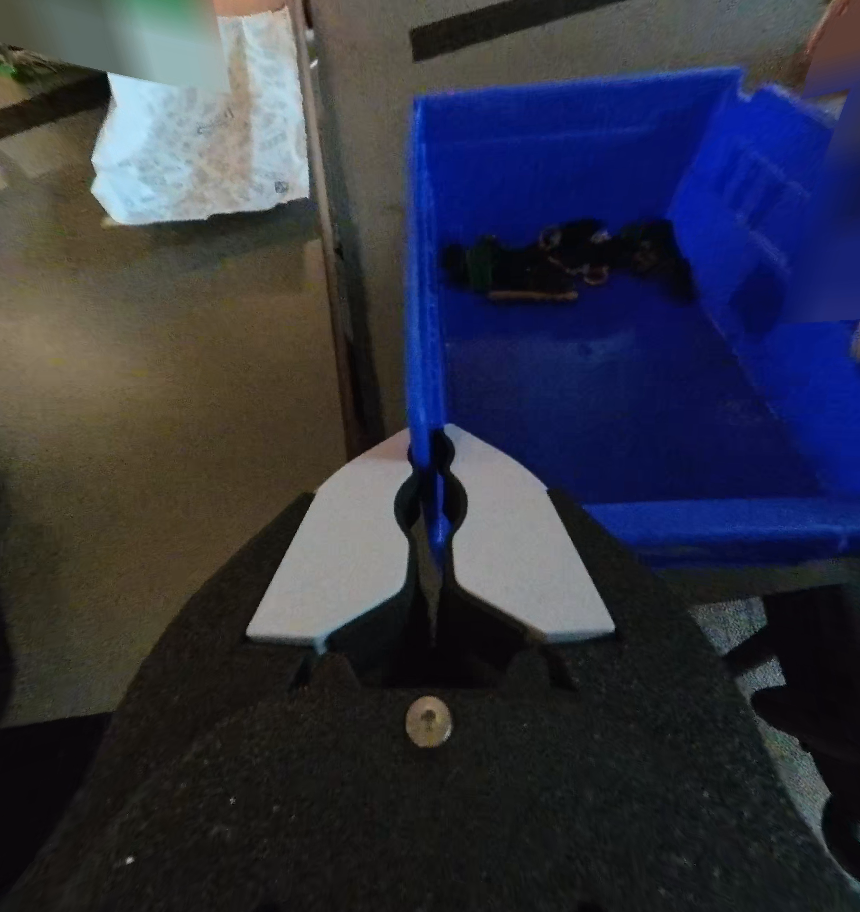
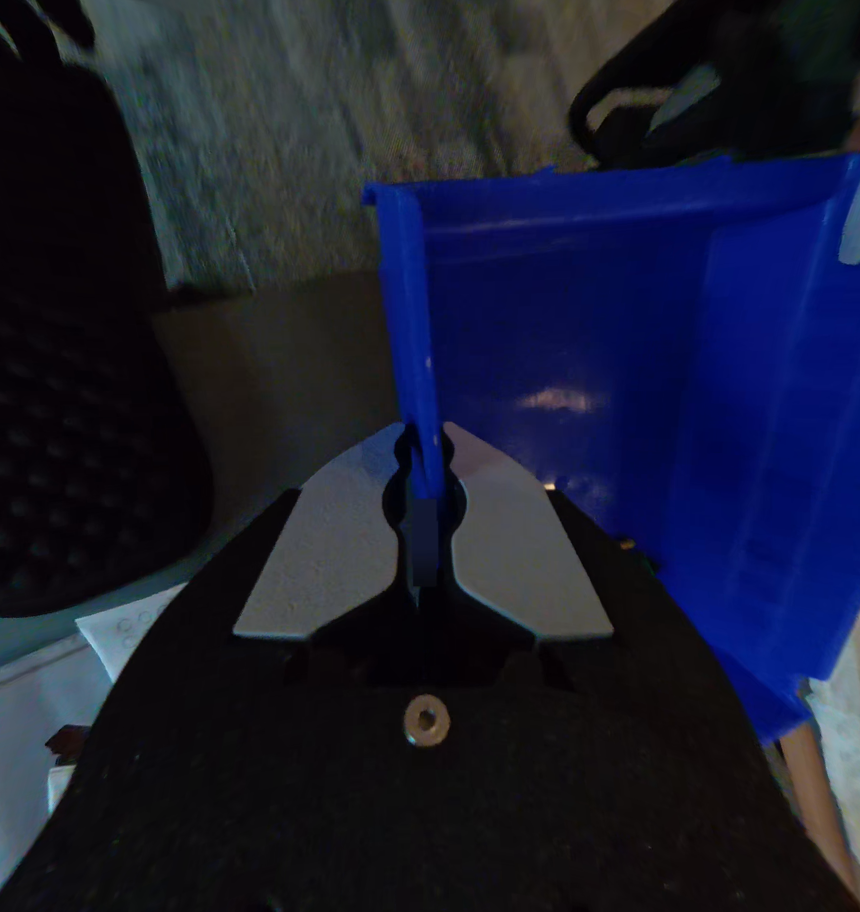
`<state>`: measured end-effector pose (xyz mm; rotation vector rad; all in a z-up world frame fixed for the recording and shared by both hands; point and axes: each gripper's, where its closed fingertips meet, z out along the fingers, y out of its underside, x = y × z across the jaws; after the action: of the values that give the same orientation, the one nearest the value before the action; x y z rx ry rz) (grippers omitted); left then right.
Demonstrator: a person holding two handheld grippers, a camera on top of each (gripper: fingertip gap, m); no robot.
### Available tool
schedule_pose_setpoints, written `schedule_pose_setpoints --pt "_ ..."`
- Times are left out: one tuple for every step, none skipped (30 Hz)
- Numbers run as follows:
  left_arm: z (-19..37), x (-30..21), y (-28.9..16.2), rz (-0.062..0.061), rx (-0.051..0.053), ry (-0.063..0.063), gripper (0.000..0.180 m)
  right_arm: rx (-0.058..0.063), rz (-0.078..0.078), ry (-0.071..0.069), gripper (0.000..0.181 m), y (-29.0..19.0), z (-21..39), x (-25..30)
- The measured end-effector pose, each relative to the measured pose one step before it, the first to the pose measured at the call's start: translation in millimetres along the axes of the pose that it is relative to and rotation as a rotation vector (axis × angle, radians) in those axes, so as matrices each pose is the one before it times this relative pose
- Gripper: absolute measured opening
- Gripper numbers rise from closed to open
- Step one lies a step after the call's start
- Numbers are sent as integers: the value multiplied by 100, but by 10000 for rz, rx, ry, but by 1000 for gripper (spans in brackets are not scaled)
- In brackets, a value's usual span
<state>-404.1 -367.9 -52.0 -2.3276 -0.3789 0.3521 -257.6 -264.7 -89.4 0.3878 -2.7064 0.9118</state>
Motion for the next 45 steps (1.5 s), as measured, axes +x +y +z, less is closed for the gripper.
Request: schedule_pose_setpoints --pt "246 290 755 -70 7 18 2 -200 -161 69 8 246 489 -402" --pt "363 254 941 -82 -15 5 2 -258 -214 120 8 279 583 -354" --pt "492 339 1009 -109 44 74 2 -383 -221 41 9 318 555 -471" --pt "513 408 1159 -110 -16 113 2 -365 -207 -42 9 255 519 -559" --pt "511 385 1100 -127 54 129 2 -329 -228 -52 9 116 650 -631" --pt "449 397 953 -111 144 90 2 -383 -315 27 9 150 579 -566" --pt "305 464 740 -29 136 173 1 -332 -347 -10 9 43 613 -694" --pt "-90 352 196 65 142 98 2 -312 -359 -57 8 100 398 -646" --pt "-95 82 -265 225 315 -134 1 -196 -284 129 7 -12 88 -196" --pt "-316 8 -771 390 360 -165 1 -12 -77 120 7 -186 -191 40" --pt "-402 -93 -1041 273 328 -157 2 14 6 67 7 -158 -431 164" --pt "-399 -208 -1353 290 402 -186 1 -63 -44 112 7 -75 -546 292" --pt "-296 -354 -1378 339 359 -212 1 -108 -104 139 6 -93 -772 523" --pt "-182 -435 -1163 286 218 -161 2 -179 -89 105 6 130 -589 447" --pt "-58 -548 -938 154 92 -102 2 -157 -31 82 6 203 -564 511" --pt "55 -589 -798 50 79 -37 2 -103 16 38 6 314 -595 578" --pt "191 -658 -807 -39 162 -13 2 -62 10 3 6 462 -554 618" --pt "397 -733 -685 -120 170 -5 2 -120 -27 25 6 640 -442 706" --pt "510 -730 -372 -98 53 13 2 -231 -34 -6 6 777 -269 1050" --pt "680 -841 -221 -89 20 -34 2 -247 -8 12 6 999 -56 770" --pt "822 -777 -133 -164 53 0 2 -221 42 -3 6 1001 135 726" --pt "738 -695 94 -137 -45 45 2 -181 44 -81 6 942 342 528" --pt "750 -711 241 -100 -88 -39 2 -122 7 -19 6 772 541 686" --pt "653 -597 402 -73 -169 -35 2 -120 89 -28 6 619 559 413" --pt "576 -386 456 -69 -175 21 2 -142 116 -128 6 435 644 198" --pt "536 -288 492 -45 -168 -5 2 -72 20 -108 6 124 640 78" --pt "396 -173 579 41 -203 -28 3 -15 35 -68 6 -108 717 11" --pt "411 -71 612 22 -204 45 3 24 13 -74 6 -326 615 -198" --pt "512 -31 601 -31 -172 48 3 56 36 -42 6 -474 639 -226" --pt "410 -189 586 -16 -68 -101 3 -179 -62 139 6 -197 602 -64" --pt "194 117 -16 -89 367 86 3 -295 -112 -3 6 140 455 -168" --pt "94 -48 53 -166 296 -66 4 -145 -90 77 6 -52 417 -113" --pt "58 -64 302 -10 35 -77 4 21 81 66 6 -210 344 -73" --pt "130 -27 500 81 -118 -94 4 46 52 43 6 -195 256 -50" --pt "139 -13 539 28 -135 -53 5 -76 40 0 6 3 169 -56" --pt "219 67 686 -89 -175 45 5 -150 -22 -82 6 53 148 -140" --pt "-41 433 669 -101 -179 88 5 -124 -10 -146 6 -22 222 -268" --pt "241 196 666 -10 -160 11 5 -145 -124 -132 6 14 121 -329" --pt "-6 54 8 79 254 -163 5 -194 -230 41 6 10 131 -106" --pt "-193 -15 -328 -26 390 -162 5 -126 -119 41 6 -49 62 -80" --pt "-196 -82 -369 -33 284 -103 5 -65 -52 51 5 -2 -109 43" --pt "-115 -82 -424 102 219 -85 6 -28 28 14 6 75 -278 126" --pt "-18 -122 -362 214 172 -117 6 -92 54 -16 6 239 -375 171" --pt "19 -165 -330 159 114 -112 7 -147 16 20 6 256 -635 421" --pt "56 -100 -297 -64 104 15 8 -155 46 -31 6 238 -376 173"
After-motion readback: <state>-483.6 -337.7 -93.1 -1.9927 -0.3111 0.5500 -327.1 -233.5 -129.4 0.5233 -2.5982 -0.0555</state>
